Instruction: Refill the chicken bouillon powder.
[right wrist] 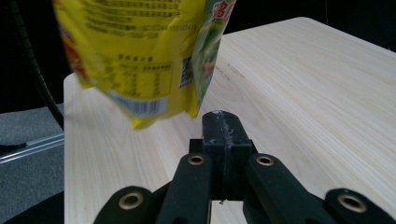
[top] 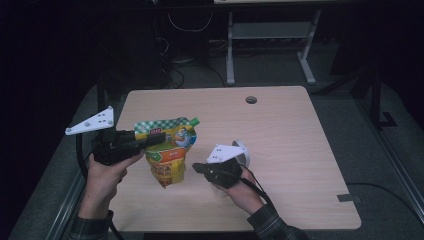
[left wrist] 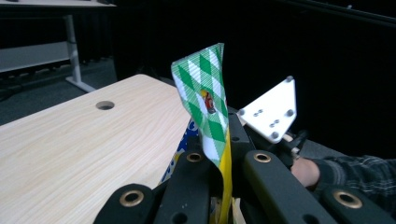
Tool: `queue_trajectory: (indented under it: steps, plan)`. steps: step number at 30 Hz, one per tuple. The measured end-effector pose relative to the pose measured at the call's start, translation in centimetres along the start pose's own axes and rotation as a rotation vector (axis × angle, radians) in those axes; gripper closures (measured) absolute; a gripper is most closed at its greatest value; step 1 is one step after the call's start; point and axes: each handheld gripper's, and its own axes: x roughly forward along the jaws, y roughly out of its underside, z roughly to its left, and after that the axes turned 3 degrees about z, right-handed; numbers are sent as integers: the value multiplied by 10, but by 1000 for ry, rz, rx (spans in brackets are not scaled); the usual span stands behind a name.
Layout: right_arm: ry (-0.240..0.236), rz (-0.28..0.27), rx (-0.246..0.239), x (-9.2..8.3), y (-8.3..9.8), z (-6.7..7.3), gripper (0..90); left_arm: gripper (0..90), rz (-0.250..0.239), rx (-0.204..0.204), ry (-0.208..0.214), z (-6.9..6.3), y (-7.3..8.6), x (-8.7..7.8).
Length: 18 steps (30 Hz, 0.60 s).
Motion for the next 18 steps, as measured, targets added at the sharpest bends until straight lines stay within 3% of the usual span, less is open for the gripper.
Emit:
queue_trajectory:
  steps: [9,18]
  plan:
    - [-5,-9,2,5,-4,-1,899,900,3,14,38,-9,-6,7]
    - [-19,-22,-3,8,-4,3,899,900,12,21,47,-13,-12,17]
